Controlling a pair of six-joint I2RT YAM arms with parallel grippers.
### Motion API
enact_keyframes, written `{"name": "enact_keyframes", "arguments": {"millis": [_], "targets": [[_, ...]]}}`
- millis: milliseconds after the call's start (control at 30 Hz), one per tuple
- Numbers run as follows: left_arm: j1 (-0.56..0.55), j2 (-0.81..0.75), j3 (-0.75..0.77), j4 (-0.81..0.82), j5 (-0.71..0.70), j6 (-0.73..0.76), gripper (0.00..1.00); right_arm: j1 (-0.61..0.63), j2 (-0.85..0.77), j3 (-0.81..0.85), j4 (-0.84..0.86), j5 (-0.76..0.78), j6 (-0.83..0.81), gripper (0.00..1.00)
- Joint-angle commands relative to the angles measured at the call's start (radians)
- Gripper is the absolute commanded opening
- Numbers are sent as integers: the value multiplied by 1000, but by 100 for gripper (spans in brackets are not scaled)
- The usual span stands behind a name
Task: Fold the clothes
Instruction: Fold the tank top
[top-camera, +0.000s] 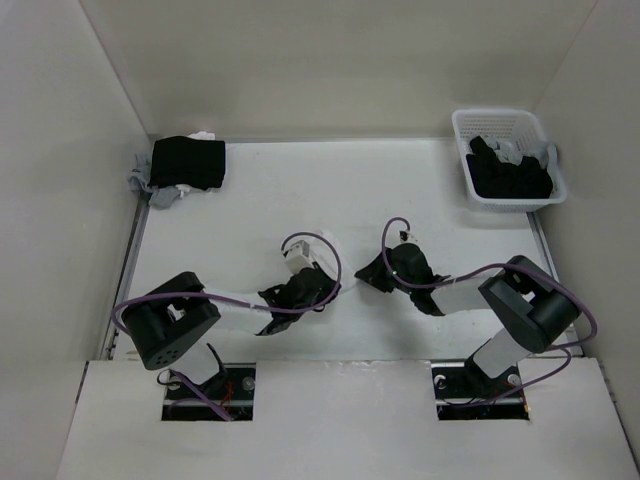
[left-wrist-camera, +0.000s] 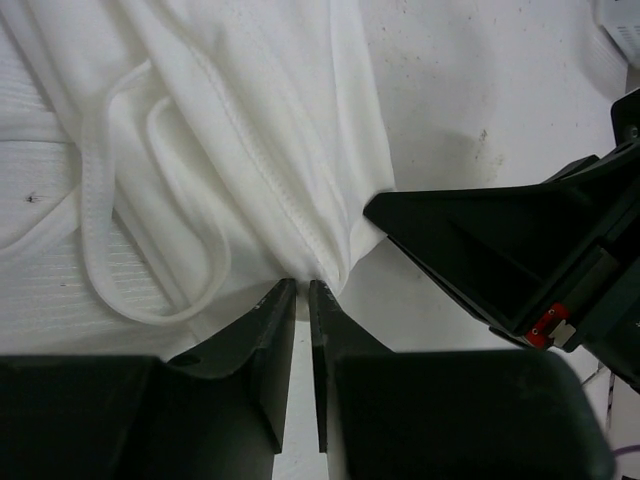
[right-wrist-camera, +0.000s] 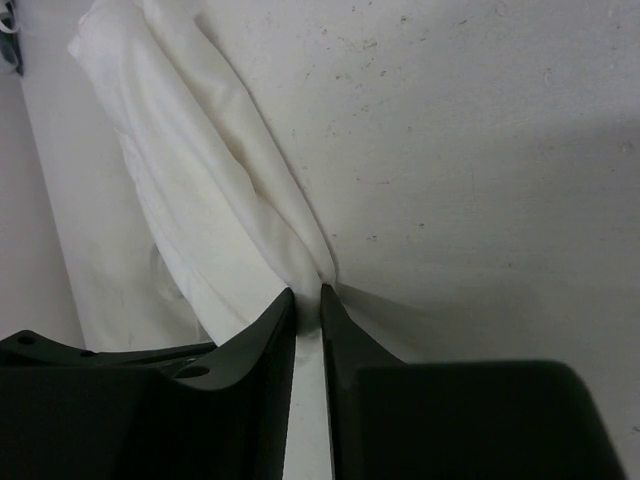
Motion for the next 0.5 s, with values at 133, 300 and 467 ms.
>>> {"name": "enact_keyframes", "arguments": {"millis": [133, 300, 467], "targets": [[15, -28, -33, 93, -18, -34, 2, -4, 3, -10, 57, -3, -3, 15], [18, -80, -74, 108, -27, -34, 0, -10, -2, -20, 57, 7, -6, 14], [35, -101, -114, 102, -24, -54, 0, -17, -20, -39, 57, 7, -10, 14]]}}
